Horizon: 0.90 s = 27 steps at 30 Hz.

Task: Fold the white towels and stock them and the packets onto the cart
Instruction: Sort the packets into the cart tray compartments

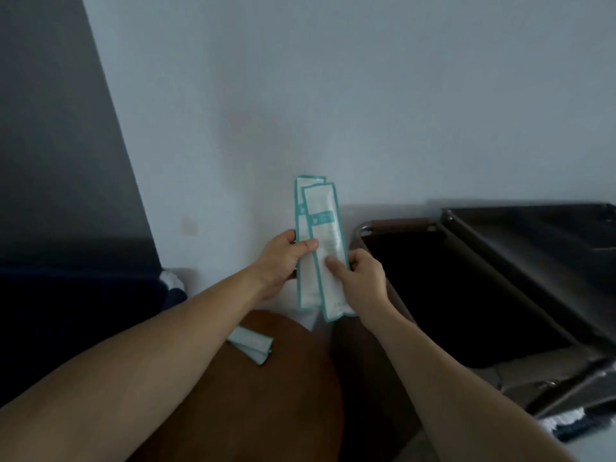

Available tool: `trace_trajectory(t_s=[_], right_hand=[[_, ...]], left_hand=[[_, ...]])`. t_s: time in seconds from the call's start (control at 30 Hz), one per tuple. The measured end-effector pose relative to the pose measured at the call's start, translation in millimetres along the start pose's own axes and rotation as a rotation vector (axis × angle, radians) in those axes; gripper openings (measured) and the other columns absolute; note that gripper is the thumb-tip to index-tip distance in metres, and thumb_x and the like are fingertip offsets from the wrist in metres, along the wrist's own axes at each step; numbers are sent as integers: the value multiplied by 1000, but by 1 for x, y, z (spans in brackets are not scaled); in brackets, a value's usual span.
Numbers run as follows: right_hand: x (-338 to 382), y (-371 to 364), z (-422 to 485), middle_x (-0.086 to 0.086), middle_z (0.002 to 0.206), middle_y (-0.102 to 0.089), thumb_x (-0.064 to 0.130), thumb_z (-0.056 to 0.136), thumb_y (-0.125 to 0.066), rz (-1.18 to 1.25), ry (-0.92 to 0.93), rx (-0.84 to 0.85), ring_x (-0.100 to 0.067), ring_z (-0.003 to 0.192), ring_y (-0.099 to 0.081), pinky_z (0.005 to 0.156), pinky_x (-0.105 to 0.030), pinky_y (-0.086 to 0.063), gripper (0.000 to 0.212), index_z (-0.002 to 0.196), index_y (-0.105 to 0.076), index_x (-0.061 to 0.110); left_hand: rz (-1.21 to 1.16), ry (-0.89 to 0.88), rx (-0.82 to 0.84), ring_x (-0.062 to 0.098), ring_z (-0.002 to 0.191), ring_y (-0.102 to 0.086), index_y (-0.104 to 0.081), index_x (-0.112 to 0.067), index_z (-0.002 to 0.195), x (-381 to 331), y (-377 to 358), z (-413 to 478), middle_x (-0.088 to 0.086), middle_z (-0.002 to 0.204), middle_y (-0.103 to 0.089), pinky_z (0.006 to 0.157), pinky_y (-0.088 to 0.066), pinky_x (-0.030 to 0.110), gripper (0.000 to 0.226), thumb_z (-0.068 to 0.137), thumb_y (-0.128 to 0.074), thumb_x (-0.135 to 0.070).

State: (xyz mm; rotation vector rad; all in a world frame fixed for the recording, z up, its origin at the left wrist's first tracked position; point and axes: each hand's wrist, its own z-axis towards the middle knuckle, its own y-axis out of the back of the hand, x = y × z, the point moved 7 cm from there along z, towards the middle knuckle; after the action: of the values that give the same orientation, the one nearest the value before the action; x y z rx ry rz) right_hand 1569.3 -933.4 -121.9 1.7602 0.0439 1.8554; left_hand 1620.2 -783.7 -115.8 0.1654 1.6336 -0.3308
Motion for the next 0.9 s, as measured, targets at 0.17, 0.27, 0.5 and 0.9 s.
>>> trace_trajectory(t_s=[0.17,0.27,0.5,0.9], right_hand=[[-8,106,-15,5,78,-66,34,92,-70,99,-13,-92,-4,63,-63,49,-14,-44,21,86,-59,18],[-24,177,-25,6,76,-68,36,90,-72,178,-55,-130,-4,62,-63,51,-17,-44,24,81,-59,18],[-82,346,-60,1,67,-72,45,78,-80,99,-130,-286,-15,62,-68,56,-34,-56,39,69,-67,9],[-153,568,-133,-1,149,-30,53,71,-81,-710,-6,-789,-23,138,-28,116,-44,-32,100,148,-27,20]], left_hand=[[71,-79,118,21,87,-71,-66,-12,111,-22,-107,-9,7,100,-73,71,-57,31,17,100,-54,-18],[71,-118,193,22,85,-70,-66,-8,110,-32,-183,-16,10,100,-72,78,-59,32,18,101,-51,-13],[148,-94,397,23,89,-70,-69,-10,106,-22,-356,-39,10,100,-74,76,-58,31,18,100,-51,-12],[965,-407,875,16,93,-61,-66,-15,104,13,-617,-62,1,101,-67,82,-47,29,11,94,-63,-18]])
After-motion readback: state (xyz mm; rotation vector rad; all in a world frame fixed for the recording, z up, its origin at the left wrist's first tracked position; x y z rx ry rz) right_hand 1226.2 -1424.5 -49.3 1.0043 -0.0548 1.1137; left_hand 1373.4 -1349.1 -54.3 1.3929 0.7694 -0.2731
